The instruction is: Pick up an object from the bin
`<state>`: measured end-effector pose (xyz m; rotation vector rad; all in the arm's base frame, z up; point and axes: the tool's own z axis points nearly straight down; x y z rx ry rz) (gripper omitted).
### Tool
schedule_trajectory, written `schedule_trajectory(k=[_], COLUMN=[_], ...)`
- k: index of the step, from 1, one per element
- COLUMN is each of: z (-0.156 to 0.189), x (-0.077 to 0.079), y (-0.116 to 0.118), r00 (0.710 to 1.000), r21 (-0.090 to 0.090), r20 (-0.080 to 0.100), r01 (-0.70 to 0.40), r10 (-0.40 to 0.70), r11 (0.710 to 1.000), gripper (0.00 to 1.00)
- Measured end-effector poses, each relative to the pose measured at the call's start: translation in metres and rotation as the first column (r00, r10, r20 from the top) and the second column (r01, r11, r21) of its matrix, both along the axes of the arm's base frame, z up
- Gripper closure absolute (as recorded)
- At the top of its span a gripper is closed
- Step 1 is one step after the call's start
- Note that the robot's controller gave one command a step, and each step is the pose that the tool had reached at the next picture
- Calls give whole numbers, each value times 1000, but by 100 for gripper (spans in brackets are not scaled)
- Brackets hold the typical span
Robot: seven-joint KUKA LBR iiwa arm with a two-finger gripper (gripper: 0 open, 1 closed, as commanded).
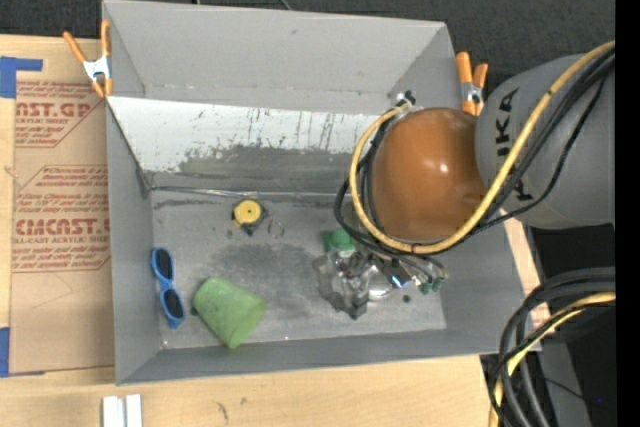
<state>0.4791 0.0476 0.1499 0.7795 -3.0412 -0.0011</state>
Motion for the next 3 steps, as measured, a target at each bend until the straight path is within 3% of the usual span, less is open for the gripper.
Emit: schedule_trajectory(k=[1,2,3], z=[175,86,24], x=[21,13,3], y=[2,11,3], r00=[973,1000,978], r21=[-1,1,1], r20=[13,-1,-1], r01=[-232,7,-209], r10=[232,-7,209], r11=[973,1000,978], gripper=[100,100,100])
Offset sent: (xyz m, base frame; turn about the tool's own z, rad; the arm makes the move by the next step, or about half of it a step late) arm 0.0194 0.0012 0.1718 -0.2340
